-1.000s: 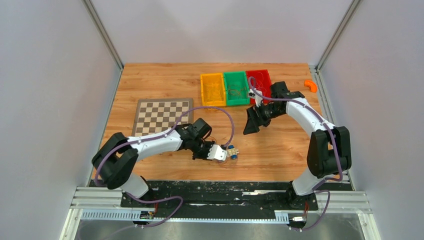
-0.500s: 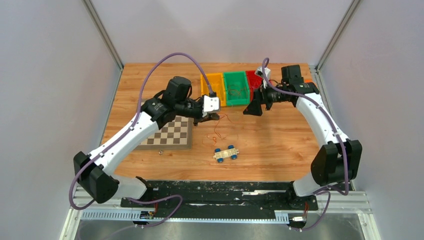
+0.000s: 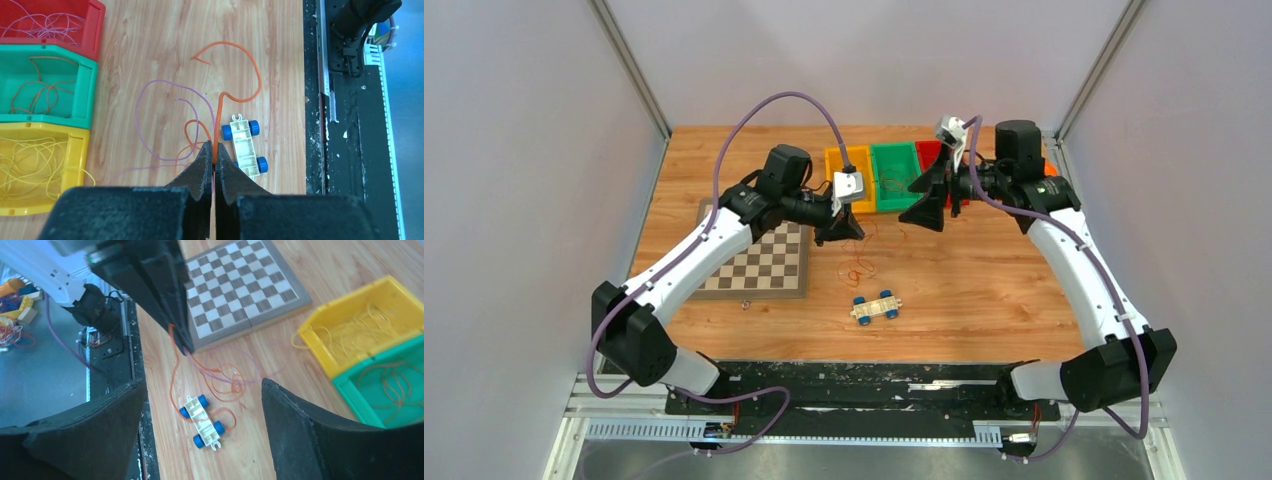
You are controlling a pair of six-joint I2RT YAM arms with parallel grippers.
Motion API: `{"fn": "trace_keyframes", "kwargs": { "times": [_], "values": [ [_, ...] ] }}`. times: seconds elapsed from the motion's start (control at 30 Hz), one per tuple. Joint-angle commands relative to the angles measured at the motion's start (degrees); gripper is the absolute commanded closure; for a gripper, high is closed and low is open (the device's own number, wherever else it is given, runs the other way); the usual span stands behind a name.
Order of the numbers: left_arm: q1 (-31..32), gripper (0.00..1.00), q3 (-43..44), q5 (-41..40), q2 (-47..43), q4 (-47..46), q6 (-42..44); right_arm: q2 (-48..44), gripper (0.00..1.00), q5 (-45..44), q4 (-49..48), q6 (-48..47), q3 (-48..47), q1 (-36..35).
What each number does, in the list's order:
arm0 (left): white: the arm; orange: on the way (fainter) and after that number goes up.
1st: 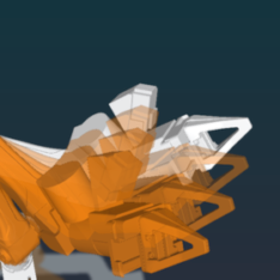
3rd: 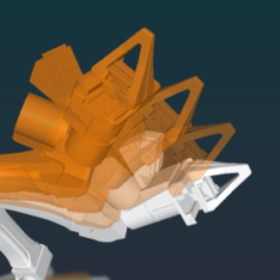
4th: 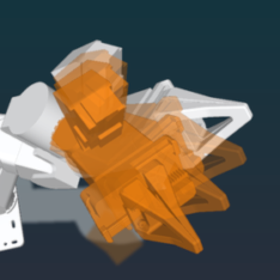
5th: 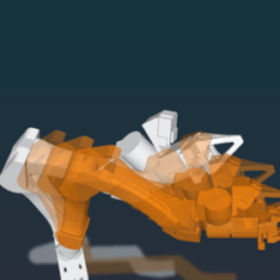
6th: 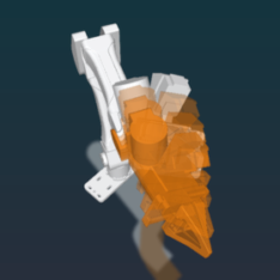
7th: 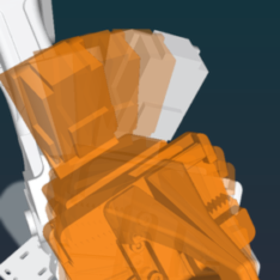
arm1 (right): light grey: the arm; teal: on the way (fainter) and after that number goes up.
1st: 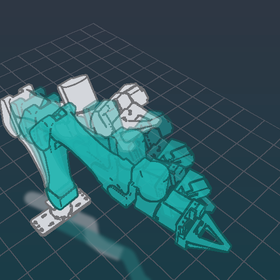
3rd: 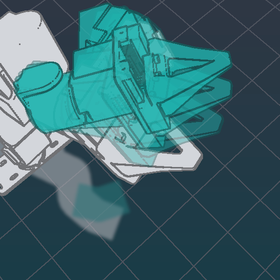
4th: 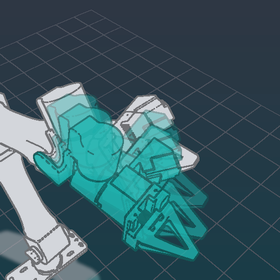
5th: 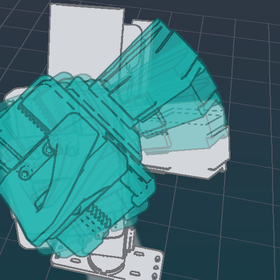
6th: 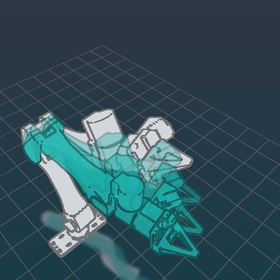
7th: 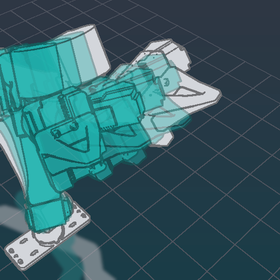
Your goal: Untangle the cables
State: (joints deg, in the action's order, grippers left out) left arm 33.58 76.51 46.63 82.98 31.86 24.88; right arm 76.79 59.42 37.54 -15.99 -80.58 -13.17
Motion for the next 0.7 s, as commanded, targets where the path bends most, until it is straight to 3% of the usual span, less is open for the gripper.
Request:
{"fn": "trace_keyframes", "kwargs": {
  "times": [0.0,0.23,0.33,0.4,0.47,0.5,0.53,0.57,0.67],
  "values": [
    [-0.5,1.0,3.0,3.7,0.8,-2.1,-3.3,0.3,0.18,-2.1,-7.2,2.9,0.5,-6.2],
    [-0.6,1.0,2.4,6.0,0.7,-3.6,-4.8,4.7,0.22,-7.0,-12.2,4.0,-0.1,-12.3],
    [-0.6,1.0,2.3,5.9,0.4,-3.7,-5.2,6.5,0.28,-7.0,-12.7,3.9,-0.4,-13.9],
    [-0.7,1.0,2.2,5.8,0.3,-3.9,-5.7,7.3,0.44,-7.0,-12.6,3.8,-0.6,-14.5],
    [-1.3,1.0,1.8,5.7,0.1,-4.7,-7.3,7.6,0.78,-7.5,-12.7,4.2,-1.2,-14.5],
    [-1.7,0.95,1.1,5.7,-0.1,-5.7,-8.1,7.5,0.94,-7.8,-12.7,4.7,-2.0,-14.4],
    [-2.7,0.9,0.6,5.8,-0.3,-6.5,-10.1,7.2,1.0,-8.1,-12.9,5.6,-2.9,-14.5],
    [-3.4,0.8,-1.4,6.6,-0.5,-9.0,-11.4,7.1,1.0,-8.1,-13.1,6.7,-4.2,-14.4],
    [-7.8,0.63,-7.5,7.2,-1.4,-15.7,-17.6,7.1,1.0,-7.4,-15.3,11.2,-8.4,-14.4]
  ]
}}
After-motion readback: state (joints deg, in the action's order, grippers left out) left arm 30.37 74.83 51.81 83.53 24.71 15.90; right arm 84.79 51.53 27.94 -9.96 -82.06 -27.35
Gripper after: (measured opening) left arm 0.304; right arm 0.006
